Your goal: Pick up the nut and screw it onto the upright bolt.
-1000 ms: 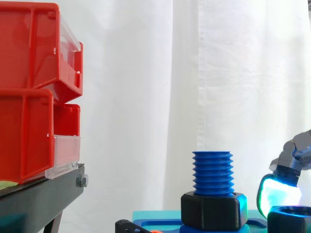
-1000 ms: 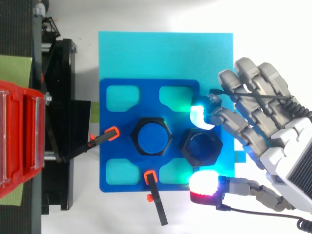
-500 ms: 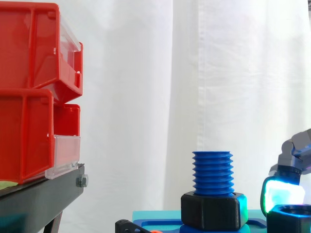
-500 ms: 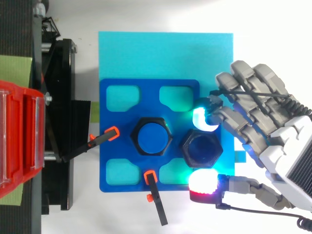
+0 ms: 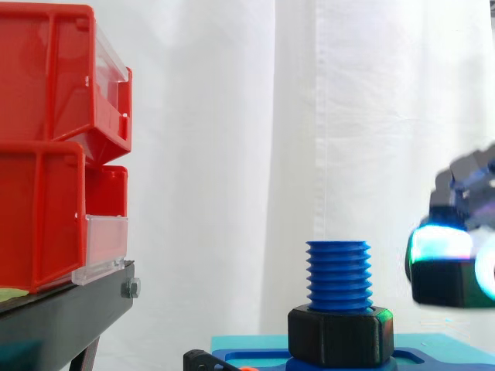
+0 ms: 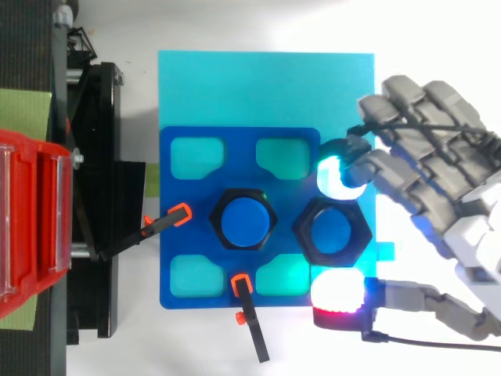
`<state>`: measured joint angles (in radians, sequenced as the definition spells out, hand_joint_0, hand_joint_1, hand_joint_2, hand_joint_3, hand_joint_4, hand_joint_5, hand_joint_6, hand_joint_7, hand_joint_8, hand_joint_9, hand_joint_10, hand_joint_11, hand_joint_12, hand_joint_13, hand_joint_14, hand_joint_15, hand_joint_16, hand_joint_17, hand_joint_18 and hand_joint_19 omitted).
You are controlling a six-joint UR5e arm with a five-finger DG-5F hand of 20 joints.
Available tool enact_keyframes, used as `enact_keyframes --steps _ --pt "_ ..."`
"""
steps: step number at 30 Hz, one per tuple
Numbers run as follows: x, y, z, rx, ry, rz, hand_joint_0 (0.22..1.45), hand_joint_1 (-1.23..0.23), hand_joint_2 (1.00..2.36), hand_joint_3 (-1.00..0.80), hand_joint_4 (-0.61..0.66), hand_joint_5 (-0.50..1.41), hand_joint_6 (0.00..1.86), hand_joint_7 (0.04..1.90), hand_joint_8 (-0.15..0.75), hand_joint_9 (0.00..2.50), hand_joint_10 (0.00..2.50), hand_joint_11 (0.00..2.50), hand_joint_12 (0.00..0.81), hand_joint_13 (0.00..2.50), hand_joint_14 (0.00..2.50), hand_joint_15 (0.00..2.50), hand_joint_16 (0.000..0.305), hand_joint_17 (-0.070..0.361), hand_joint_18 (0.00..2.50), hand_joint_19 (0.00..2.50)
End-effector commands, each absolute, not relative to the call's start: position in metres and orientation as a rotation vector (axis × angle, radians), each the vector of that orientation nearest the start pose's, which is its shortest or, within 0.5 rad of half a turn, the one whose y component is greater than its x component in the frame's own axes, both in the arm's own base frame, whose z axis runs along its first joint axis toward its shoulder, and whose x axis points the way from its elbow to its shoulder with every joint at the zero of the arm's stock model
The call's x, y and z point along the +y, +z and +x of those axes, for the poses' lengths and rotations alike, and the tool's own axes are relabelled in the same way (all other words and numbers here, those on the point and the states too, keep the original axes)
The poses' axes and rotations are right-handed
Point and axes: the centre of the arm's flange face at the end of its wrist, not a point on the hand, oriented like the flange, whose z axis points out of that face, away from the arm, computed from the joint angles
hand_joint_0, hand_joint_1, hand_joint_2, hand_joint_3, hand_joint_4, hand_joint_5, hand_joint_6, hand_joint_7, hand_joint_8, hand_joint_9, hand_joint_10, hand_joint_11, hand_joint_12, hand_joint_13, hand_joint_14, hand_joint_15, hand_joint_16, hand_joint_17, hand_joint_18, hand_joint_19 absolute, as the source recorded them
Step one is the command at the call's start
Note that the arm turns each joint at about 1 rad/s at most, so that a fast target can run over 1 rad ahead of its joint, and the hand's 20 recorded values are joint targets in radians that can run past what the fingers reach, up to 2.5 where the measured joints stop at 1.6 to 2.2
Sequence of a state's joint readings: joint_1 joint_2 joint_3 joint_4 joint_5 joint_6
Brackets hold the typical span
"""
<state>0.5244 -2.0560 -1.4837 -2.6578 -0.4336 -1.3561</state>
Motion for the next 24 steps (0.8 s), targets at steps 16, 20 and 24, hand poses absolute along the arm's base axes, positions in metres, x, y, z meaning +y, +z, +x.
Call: enact_keyframes --steps 16,20,24 --pt "0.057 0.401 0.647 1.46 -0.2 0.676 0.52 -0.62 1.0 -0.5 0.25 -0.17 0.5 1.2 0.285 0.35 0.0 0.0 0.347 0.28 0.0 0.0 0.054 0.121 0.22 0.0" --pt "0.05 0.402 0.66 1.431 -0.133 0.644 0.52 -0.62 1.0 -0.5 0.25 -0.17 0.5 1.2 0.285 0.36 0.0 0.0 0.346 0.28 0.0 0.0 0.054 0.122 0.23 0.0" --pt "0.042 0.392 0.676 1.428 -0.111 0.578 0.52 -0.62 1.0 -0.5 0.24 -0.17 0.5 1.2 0.285 0.36 0.0 0.0 0.346 0.28 0.0 0.0 0.054 0.122 0.23 0.0"
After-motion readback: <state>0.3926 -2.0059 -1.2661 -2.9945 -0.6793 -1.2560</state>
